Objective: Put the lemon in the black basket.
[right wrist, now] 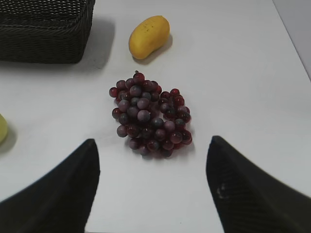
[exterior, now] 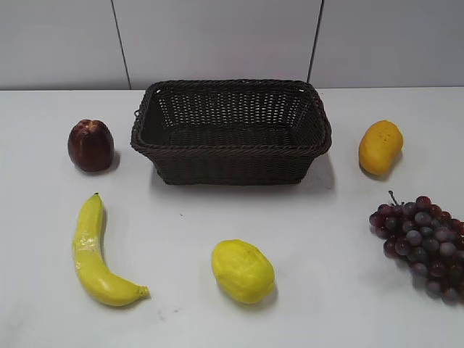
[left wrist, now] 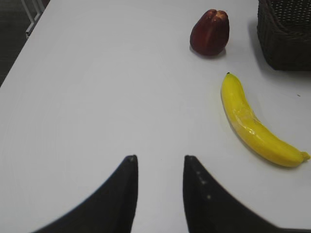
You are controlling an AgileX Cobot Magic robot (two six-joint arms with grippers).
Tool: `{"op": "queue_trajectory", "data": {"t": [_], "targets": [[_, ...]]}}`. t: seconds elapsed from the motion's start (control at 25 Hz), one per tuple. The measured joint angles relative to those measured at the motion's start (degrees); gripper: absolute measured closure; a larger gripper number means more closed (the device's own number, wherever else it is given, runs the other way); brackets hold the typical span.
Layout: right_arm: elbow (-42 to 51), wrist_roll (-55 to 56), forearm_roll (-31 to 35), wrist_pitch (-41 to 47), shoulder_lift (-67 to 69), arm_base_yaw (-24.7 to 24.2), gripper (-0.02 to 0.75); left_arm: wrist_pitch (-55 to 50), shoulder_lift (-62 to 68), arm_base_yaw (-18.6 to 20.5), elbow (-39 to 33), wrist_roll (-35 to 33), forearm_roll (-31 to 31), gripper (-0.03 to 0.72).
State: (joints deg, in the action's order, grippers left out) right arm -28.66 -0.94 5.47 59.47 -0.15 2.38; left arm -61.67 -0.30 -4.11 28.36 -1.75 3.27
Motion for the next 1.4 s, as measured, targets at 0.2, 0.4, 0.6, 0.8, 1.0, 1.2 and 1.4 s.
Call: {"op": "queue_trajectory", "data": {"t": [0.2,0.4,0.6,0.8,1.0,1.2,1.4], "targets": [[0.00,0.00,0.00,0.00,0.00,0.00,0.220,0.00,0.00,0.00,0.00,0.00,0.00,0.451],[0.00,0.00,0.00,0.00,0.00,0.00,0.220,0.00,0.00,0.00,0.00,0.00,0.00,0.451],[-0.43,-0.16,0.00,0.00,2.00,0.00,0.220,0.00,0.00,0.00,0.00,0.00,0.00,0.451],[-4.05,-0.20,0.00,-0.06,12.30,0.00,0.220,0.00,0.00,0.00,0.00,0.00,0.00,0.451],[-9.51,-0.20,0.13,0.37,23.56,0.00,0.220,0.00,0.00,0.00,0.00,0.00,0.00,0.451],[-15.22,-0.41,1.49,1.27,33.67,0.00,0.220,0.00,0.00,0.00,0.00,0.00,0.00,0.451],[-19.50,-2.57,2.16,1.59,42.11,0.00,0.220,0.00,0.00,0.00,0.00,0.00,0.00,0.451]]}}
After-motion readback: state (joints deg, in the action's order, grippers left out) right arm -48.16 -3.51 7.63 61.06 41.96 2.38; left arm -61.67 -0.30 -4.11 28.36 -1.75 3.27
